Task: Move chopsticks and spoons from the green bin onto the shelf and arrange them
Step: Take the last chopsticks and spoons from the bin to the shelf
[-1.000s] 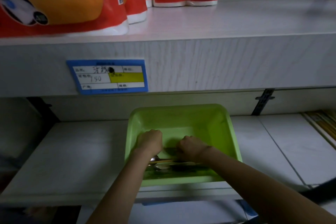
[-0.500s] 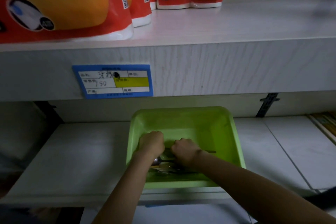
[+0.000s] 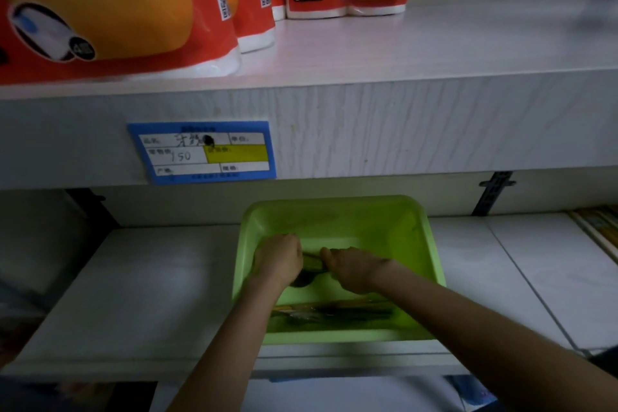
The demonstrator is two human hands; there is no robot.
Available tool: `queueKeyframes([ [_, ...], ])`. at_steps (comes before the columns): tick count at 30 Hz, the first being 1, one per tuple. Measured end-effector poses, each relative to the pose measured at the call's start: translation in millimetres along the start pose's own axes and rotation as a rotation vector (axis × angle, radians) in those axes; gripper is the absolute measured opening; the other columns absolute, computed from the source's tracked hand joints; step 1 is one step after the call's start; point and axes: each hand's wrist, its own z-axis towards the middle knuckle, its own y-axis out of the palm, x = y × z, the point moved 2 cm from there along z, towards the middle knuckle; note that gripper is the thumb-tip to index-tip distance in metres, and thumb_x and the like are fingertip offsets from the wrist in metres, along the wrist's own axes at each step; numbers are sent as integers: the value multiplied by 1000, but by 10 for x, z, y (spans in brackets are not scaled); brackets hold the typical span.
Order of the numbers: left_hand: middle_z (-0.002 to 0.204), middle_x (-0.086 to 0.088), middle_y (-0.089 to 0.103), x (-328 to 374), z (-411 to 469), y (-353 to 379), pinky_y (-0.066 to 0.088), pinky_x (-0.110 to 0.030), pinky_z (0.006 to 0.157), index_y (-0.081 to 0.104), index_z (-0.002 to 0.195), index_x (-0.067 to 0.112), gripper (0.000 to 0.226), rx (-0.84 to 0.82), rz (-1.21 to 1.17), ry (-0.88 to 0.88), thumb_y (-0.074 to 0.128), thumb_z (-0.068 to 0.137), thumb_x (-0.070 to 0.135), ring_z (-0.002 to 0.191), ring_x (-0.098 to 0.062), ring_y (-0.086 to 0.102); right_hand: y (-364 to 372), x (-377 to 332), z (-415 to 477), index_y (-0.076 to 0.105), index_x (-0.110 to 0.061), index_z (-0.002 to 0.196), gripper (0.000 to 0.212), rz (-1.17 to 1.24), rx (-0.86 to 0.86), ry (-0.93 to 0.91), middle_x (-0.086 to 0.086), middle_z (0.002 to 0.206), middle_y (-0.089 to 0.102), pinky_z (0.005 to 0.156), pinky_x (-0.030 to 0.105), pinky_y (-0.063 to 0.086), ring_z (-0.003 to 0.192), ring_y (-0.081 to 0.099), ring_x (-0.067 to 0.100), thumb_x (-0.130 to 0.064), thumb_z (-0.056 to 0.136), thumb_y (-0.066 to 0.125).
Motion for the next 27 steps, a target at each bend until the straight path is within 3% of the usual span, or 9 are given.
queueKeyframes([
  [3,95,-5,68,-6,-5,1,47,-31,71,64,95,11,21,28,-23,12,43,91,12,85,-20,61,-21,114,-166,32,-6,128,33,213,-18,27,22,123,51,76,35,38,106,53,34,-15,97,35],
  [7,101,-5,68,-6,-3,60,48,-32,76,62,98,13,22,-72,1,17,41,91,11,92,-23,62,30,135,-266,52,-9,121,51,205,-128,18,14,121,57,83,35,47,109,55,30,-44,85,60],
  [11,108,-6,67,1,-5,92,50,-34,82,63,103,13,27,-96,29,32,39,93,16,99,-26,62,190,69,-211,60,-7,111,40,41,-189,-14,18,114,62,80,36,49,105,59,33,-33,81,66],
  [16,106,-8,68,-28,2,105,50,-34,81,64,101,10,27,-119,28,19,38,93,14,97,-27,63,219,-3,-153,58,-9,117,41,-238,-61,-43,18,118,59,85,39,47,107,57,34,-34,84,63],
  [22,104,-7,69,-33,7,105,51,-34,80,65,100,9,27,-100,17,10,39,93,13,95,-25,64,210,134,-116,62,-5,113,39,37,-154,20,20,116,62,78,32,46,108,59,34,-34,87,58],
  [27,104,-7,70,-29,24,105,51,-33,79,65,99,11,27,-86,33,10,40,92,15,96,-26,64,184,149,-109,56,-3,113,34,210,-228,12,21,116,60,72,30,38,91,55,26,-31,97,44],
])
